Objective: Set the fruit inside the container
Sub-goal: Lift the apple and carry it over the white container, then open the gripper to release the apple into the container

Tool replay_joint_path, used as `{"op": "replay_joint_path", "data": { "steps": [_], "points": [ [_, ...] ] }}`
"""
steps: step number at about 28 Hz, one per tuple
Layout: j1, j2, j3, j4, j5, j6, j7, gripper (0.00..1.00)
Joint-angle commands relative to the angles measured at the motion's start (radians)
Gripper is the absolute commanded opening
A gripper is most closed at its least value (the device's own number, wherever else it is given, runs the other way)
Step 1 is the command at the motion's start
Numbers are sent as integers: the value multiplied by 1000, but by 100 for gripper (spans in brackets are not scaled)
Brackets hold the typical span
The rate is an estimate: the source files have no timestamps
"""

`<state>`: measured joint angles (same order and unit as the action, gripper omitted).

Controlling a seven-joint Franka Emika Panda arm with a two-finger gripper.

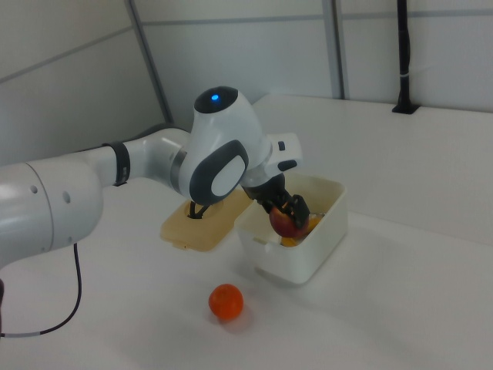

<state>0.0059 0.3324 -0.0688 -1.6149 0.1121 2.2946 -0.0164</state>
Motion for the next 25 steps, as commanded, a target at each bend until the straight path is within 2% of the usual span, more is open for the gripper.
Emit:
{"op": "replay_joint_path", "data": {
  "steps": [1, 10, 13, 18, 25],
  "points": [
    [3, 28, 24, 18, 3, 23, 44, 100],
    [5, -1, 24, 15, 8, 3, 53, 100],
    [5, -16, 26, 7, -3, -91, 38, 100],
    [29, -41, 26, -16, -72, -257, -14, 100],
    [80, -47, 26, -74, -115, -330, -14, 100]
  ]
}}
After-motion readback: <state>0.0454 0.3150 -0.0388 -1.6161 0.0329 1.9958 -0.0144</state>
